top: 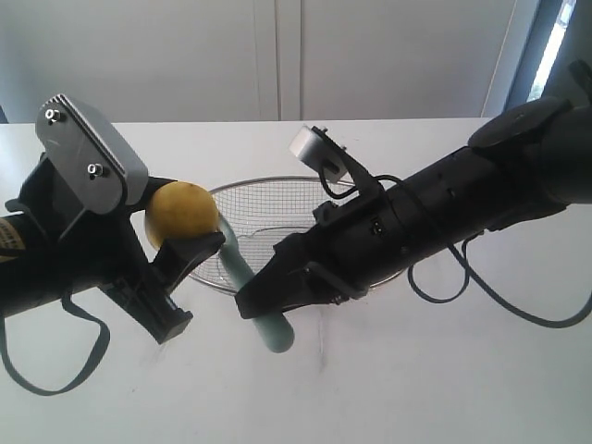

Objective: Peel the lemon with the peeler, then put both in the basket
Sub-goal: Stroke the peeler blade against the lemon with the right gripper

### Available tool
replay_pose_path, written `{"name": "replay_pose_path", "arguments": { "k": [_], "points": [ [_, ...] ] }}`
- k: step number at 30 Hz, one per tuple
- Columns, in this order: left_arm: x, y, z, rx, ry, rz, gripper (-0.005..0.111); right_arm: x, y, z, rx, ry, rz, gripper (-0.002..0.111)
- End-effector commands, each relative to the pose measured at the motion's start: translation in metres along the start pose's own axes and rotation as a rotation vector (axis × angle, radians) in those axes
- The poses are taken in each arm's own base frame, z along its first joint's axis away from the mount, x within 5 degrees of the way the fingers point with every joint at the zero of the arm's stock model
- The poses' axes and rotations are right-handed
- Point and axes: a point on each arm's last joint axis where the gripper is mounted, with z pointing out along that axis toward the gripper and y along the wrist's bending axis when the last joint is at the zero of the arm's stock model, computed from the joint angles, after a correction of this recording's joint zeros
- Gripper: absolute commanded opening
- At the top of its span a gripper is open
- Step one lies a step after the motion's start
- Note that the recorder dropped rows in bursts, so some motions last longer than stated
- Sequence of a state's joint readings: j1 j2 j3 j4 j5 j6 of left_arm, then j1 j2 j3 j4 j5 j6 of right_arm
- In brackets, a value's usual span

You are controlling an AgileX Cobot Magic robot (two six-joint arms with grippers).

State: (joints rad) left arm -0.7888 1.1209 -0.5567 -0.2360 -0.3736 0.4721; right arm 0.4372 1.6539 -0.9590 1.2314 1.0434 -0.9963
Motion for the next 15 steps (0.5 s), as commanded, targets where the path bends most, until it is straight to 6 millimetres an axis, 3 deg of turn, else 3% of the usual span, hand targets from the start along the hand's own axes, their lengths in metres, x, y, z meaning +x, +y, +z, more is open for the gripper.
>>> {"name": "replay_pose_path", "arguments": {
  "k": [1, 15],
  "points": [
    [-0.001, -0.0002, -0.001, -0.002, -0.01, 0.001, 0.0, -0.0051, 0.0086, -0.0038, -0.032, -0.012, -0.041, 0.0],
    [-0.0004, -0.0006, -0.001, 0.002, -0.005, 0.001, 0.0, -0.0087, 0.0105, -0.007, -0.004, -0.026, -0.076, 0.0]
  ]
}}
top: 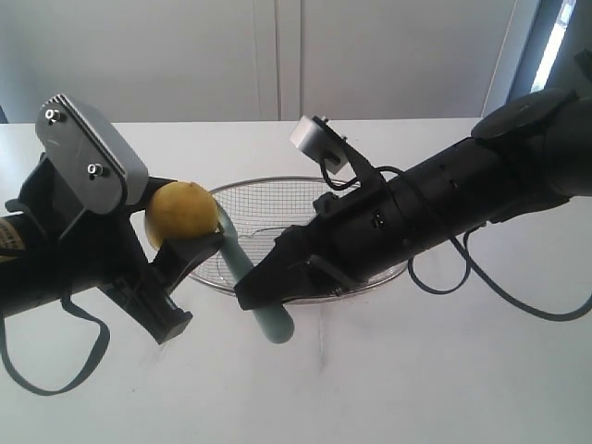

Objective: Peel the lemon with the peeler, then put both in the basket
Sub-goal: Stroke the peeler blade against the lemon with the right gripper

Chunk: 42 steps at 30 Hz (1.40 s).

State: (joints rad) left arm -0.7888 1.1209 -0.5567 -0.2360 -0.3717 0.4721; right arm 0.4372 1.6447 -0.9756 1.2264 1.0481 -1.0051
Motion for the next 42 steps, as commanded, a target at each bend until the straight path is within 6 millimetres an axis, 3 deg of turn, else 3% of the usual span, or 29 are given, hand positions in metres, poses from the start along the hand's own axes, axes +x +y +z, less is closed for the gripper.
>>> {"name": "replay_pose_path", "arguments": {
  "k": [1, 25, 42],
  "points": [
    [-0.001, 0.0, -0.001, 0.001, -0.006, 0.001, 0.0, -0.005, 0.006, -0.004, -0.003, -0.018, -0.045, 0.0],
    [-0.001, 0.0, -0.001, 0.001, -0.006, 0.001, 0.0, -0.01, 0.009, -0.007, 0.002, -0.022, -0.073, 0.0],
    [0.0, -0.001, -0.001, 0.002, -0.004, 0.001, 0.0, -0.014, 0.035, -0.027, 0.019, -0.075, -0.166, 0.0]
  ]
}}
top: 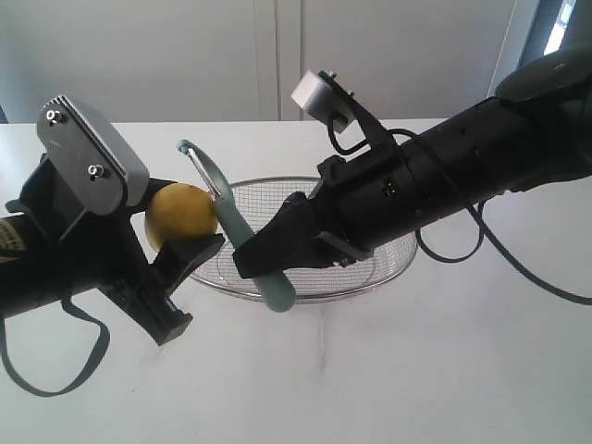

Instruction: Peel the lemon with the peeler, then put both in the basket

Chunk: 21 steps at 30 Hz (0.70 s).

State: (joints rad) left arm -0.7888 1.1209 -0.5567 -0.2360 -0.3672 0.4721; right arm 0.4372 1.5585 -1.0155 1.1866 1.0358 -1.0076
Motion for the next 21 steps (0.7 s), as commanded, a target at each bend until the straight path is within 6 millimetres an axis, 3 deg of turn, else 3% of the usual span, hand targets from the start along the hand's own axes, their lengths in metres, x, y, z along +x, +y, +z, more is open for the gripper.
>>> {"name": "replay_pose_path", "arguments": {
  "k": [1, 13, 17, 21],
  "points": [
    [-0.001, 0.0, -0.001, 0.0, -0.008, 0.001, 0.0, -0.005, 0.01, -0.007, -0.015, -0.026, -0.043, 0.0],
    [-0.001, 0.0, -0.001, 0.0, -0.008, 0.001, 0.0, -0.004, 0.017, -0.013, 0.001, -0.023, -0.08, 0.0],
    [-0.001, 0.0, -0.001, 0.0, -0.008, 0.001, 0.0, -0.004, 0.016, -0.031, 0.058, -0.046, -0.024, 0.0],
    [-0.001, 0.0, -0.001, -0.003, -0.011, 0.004, 0.0, -0.003, 0.001, -0.05, 0.141, -0.07, 0.017, 0.0]
  ]
}}
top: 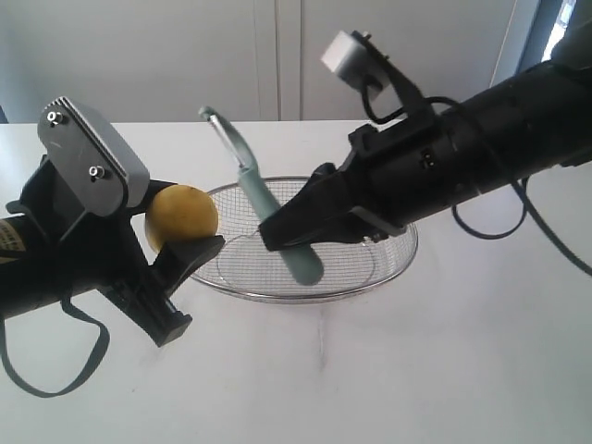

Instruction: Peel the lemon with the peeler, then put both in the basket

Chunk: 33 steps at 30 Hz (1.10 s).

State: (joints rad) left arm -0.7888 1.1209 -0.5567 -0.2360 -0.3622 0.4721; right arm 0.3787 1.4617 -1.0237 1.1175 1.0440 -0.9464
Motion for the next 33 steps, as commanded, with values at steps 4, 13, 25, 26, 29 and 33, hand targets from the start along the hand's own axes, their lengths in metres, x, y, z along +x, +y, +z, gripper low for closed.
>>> {"name": "replay_pose_path", "arguments": {
  "k": [4, 13, 25, 26, 29, 33],
  "points": [
    [-0.002, 0.001, -0.001, -0.011, -0.023, 0.004, 0.0, 0.006, -0.03, -0.022, 0.116, 0.016, 0.084, 0.0],
    [-0.002, 0.001, -0.001, -0.012, -0.024, 0.004, 0.0, 0.022, -0.07, 0.015, -0.006, 0.133, 0.274, 0.0],
    [-0.002, 0.001, -0.001, -0.012, -0.024, 0.001, 0.0, 0.024, -0.077, 0.053, -0.226, 0.107, 0.327, 0.0],
    [-0.002, 0.001, -0.001, -0.012, -0.024, 0.001, 0.0, 0.025, -0.075, 0.056, -0.231, 0.116, 0.324, 0.0],
    [-0.002, 0.001, -0.001, -0.012, -0.024, 0.001, 0.0, 0.027, -0.068, 0.067, -0.252, 0.147, 0.31, 0.0],
    [-0.002, 0.001, -0.001, -0.012, -0.024, 0.001, 0.0, 0.028, -0.06, 0.075, -0.271, 0.169, 0.3, 0.0]
  ]
}}
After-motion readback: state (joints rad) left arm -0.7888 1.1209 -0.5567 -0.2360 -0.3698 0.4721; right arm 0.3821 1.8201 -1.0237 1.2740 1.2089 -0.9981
